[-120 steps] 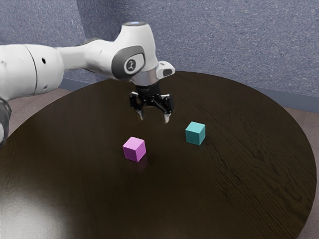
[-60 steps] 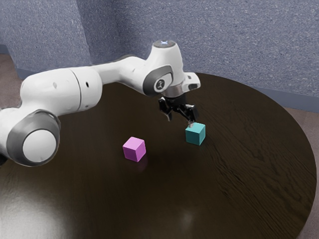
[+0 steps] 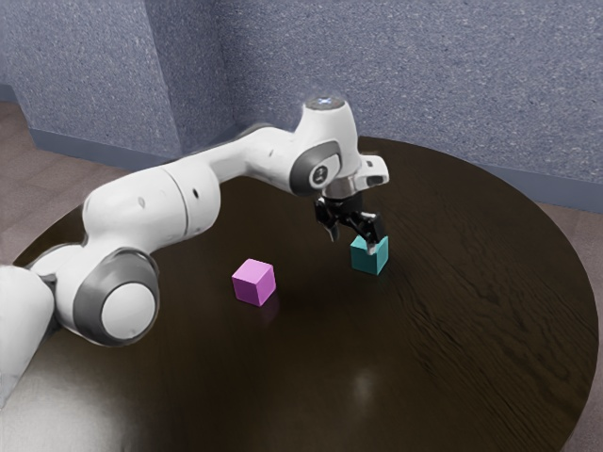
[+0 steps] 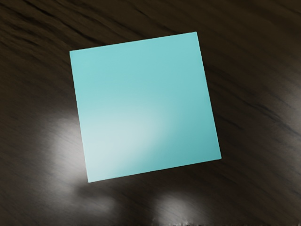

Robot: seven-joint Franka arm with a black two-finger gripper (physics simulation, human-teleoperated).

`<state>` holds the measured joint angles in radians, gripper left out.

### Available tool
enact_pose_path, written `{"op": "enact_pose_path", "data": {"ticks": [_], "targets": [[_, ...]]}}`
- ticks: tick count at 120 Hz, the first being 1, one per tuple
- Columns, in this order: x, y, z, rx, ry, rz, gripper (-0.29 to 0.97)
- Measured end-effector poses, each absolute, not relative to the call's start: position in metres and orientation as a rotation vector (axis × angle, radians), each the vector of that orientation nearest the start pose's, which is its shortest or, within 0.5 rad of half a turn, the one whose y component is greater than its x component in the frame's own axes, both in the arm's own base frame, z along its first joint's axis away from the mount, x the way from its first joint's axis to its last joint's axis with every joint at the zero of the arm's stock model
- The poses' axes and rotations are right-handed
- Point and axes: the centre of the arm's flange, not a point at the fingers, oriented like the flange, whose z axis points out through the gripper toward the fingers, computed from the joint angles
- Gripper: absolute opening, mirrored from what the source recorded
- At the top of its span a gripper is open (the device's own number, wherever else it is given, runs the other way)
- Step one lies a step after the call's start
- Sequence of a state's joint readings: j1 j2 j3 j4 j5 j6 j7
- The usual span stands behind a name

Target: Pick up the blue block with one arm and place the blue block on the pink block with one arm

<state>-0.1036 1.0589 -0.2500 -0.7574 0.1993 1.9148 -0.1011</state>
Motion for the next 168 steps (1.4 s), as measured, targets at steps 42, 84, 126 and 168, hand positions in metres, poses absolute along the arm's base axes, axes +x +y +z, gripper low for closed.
{"op": "enact_pose_path", "data": {"ticks": [42,84,126,168], "targets": [[0.798,-0.176,0.308,-3.163,0.325,-0.233,0.68],[0.805,-0.183,0.293,-3.134,0.363,-0.329,0.68],[0.815,-0.182,0.284,-3.108,0.386,-0.480,0.68],[0.818,-0.178,0.272,-3.107,0.390,-0.514,0.68]]}}
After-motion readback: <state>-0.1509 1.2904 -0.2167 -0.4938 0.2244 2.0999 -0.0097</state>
